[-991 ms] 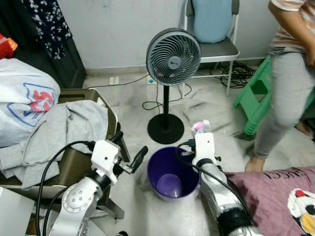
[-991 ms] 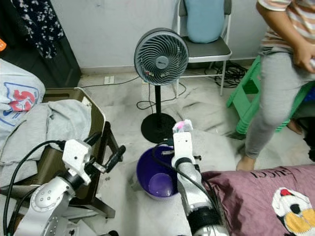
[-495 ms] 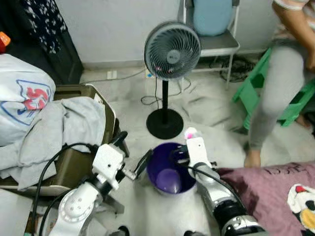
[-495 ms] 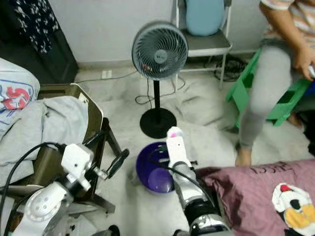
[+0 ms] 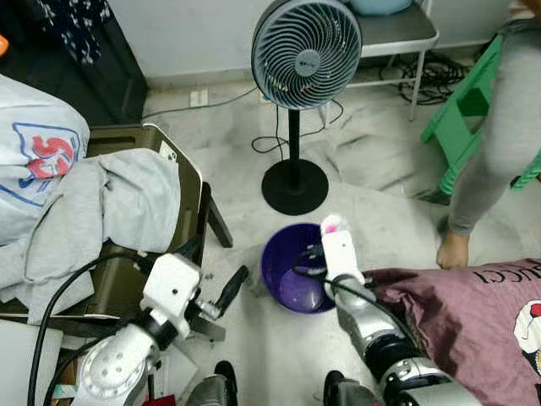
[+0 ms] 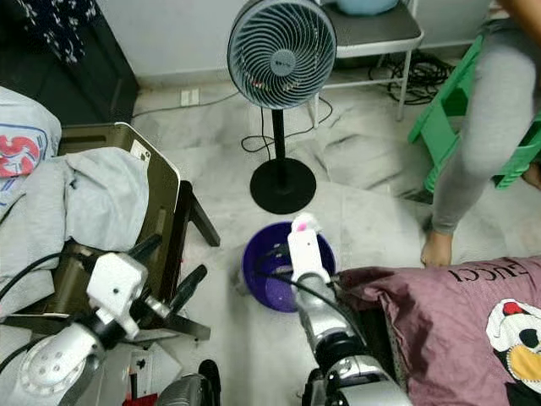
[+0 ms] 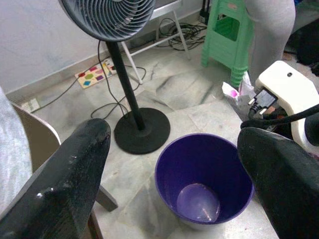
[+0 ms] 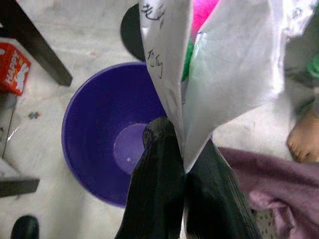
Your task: Clean up the room
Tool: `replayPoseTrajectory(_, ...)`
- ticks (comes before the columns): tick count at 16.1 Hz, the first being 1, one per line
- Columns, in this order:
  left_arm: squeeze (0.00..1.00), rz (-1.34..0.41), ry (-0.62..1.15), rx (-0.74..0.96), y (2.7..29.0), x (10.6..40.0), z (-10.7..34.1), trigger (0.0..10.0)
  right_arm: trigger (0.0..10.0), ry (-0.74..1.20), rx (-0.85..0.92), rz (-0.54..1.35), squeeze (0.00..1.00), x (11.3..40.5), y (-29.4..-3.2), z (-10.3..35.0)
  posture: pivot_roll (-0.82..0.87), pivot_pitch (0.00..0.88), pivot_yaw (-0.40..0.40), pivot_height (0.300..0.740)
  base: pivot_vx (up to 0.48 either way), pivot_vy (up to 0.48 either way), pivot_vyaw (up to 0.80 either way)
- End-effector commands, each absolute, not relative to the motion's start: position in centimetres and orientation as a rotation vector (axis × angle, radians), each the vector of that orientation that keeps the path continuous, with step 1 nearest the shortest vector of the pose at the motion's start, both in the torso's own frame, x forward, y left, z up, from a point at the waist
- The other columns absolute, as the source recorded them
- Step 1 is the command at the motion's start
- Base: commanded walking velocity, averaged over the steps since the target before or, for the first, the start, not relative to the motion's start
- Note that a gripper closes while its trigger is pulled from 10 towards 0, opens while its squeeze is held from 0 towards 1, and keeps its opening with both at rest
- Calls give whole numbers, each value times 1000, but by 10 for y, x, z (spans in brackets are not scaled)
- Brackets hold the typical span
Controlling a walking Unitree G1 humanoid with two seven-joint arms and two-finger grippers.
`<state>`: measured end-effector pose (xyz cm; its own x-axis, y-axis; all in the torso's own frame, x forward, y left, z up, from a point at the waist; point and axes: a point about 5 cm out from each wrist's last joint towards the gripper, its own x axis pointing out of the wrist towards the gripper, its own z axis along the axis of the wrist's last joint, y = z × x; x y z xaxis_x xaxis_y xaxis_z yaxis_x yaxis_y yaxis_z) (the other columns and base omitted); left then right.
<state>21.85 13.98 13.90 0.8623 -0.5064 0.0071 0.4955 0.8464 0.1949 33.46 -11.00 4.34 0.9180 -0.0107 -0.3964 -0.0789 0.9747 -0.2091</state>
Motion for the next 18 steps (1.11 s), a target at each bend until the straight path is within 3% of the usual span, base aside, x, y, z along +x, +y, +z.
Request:
replayPoseTrajectory(1,0,-530,-50,180,138,217,138,10000,10000,415,-222,39,0,332,-107,41,124,343,103,740,0,0,0)
replayPoseTrajectory(9,0,-412,-54,106,133,244,130,10000,10000,258,-141,15,0,327,-123,63,-11,235,63,740,0,0,0)
replayPoseTrajectory(13,0,-293,2,20,141,253,107,10000,10000,91,-131,85,0,282,-135,79,-79,183,46,740,0,0,0)
replayPoseTrajectory(18,0,-348,-61,-28,122,266,114,10000,10000,35,-142,101,0,289,-139,92,-107,158,32,740,0,0,410)
